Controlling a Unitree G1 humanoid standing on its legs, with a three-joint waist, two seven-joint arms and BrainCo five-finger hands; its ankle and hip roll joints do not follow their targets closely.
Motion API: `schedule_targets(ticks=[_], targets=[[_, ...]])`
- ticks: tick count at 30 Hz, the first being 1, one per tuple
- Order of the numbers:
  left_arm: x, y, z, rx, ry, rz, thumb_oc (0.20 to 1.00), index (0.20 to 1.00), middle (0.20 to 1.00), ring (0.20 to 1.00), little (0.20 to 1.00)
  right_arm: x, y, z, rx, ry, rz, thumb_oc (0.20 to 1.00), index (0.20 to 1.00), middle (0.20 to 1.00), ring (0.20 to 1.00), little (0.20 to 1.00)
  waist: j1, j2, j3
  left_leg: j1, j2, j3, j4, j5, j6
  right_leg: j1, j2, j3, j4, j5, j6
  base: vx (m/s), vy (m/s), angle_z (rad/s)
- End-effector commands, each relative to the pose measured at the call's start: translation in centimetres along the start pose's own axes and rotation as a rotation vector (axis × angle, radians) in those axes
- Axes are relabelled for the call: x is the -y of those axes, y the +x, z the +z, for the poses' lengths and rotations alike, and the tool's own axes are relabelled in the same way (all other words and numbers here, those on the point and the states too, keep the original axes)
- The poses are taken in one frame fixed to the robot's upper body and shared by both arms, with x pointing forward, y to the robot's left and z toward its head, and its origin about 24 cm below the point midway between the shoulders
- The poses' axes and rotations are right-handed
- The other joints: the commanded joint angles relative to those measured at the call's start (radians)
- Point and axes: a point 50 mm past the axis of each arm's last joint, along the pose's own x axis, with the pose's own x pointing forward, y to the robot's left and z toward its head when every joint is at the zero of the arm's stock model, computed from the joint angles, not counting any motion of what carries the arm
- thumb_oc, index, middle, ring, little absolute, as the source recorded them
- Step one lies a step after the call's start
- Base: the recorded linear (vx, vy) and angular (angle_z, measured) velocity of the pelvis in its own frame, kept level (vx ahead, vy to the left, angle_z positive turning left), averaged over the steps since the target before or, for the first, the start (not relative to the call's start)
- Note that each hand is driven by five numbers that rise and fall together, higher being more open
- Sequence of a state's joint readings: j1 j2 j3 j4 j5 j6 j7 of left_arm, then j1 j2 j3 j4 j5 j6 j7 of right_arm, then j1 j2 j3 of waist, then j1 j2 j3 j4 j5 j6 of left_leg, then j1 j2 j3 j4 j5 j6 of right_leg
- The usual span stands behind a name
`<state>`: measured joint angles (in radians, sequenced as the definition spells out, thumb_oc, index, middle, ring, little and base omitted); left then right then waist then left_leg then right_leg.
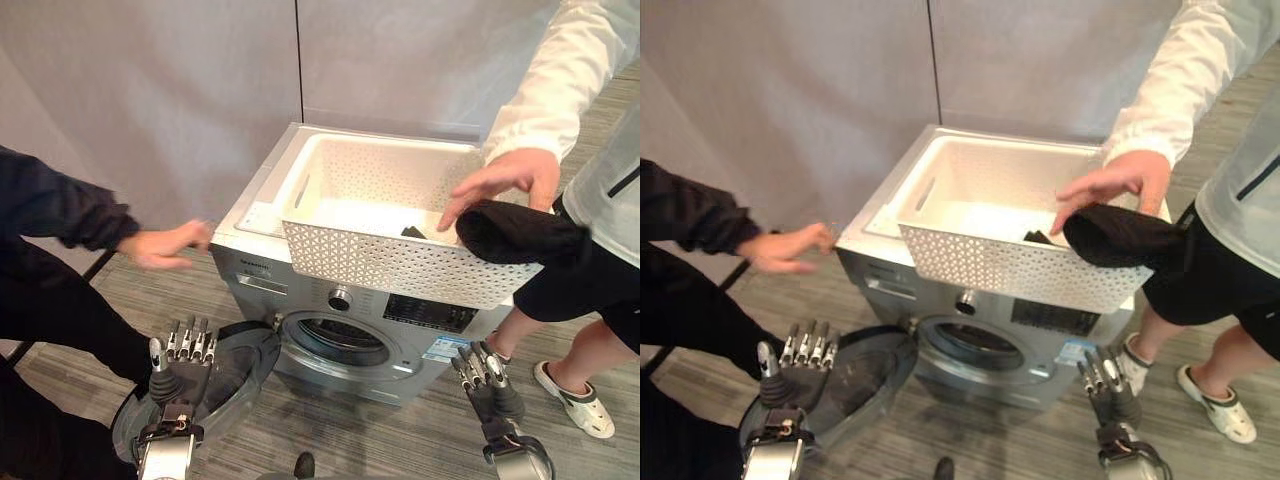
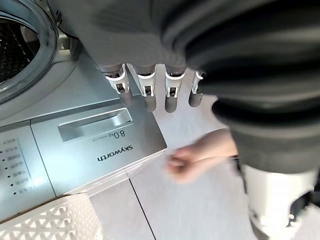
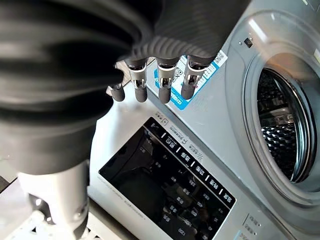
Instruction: Grab the laundry basket,head to the washer,open it,put in the laundry and shut it.
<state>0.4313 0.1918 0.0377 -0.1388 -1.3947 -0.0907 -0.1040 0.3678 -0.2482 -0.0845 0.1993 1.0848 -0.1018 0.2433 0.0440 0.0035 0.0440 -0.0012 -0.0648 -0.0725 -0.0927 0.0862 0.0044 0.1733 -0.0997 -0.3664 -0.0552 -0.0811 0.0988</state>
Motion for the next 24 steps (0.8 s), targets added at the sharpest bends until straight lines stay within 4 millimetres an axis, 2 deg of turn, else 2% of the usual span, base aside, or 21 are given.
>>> schedule_targets(ticks=[1,12,24], targets=[[1.4,0.9,1.9,0.047,0.084,-0.103,1.0,1.0,1.0,1.0,1.0,-1.8,1.2,1.8,0.067,-0.032,0.097,1.0,1.0,1.0,1.0,1.0,0.005,-0.017,-0.02,0.033,0.051,0.01,0.005,-0.067,-0.035,-0.07,-0.028,0.041,-0.021,0.099,0.02,0.0,0.0,0.0],[1.4,0.9,2.1,0.053,0.1,-0.101,1.0,1.0,1.0,1.0,1.0,-1.8,1.3,1.8,0.059,-0.051,0.084,1.0,1.0,1.0,1.0,1.0,0.003,-0.016,-0.022,0.035,0.051,0.015,0.005,-0.07,-0.034,-0.071,-0.027,0.048,-0.024,0.101,0.021,0.0,0.0,0.0],[2.8,1.3,2.5,0.055,0.134,-0.161,1.0,1.0,1.0,1.0,1.0,-1.7,1.5,1.7,0.032,-0.089,0.077,1.0,1.0,1.0,1.0,1.0,0.0,-0.012,-0.024,0.036,0.053,0.018,0.005,-0.07,-0.035,-0.073,-0.026,0.055,-0.024,0.103,0.021,0.0,0.0,0.0]])
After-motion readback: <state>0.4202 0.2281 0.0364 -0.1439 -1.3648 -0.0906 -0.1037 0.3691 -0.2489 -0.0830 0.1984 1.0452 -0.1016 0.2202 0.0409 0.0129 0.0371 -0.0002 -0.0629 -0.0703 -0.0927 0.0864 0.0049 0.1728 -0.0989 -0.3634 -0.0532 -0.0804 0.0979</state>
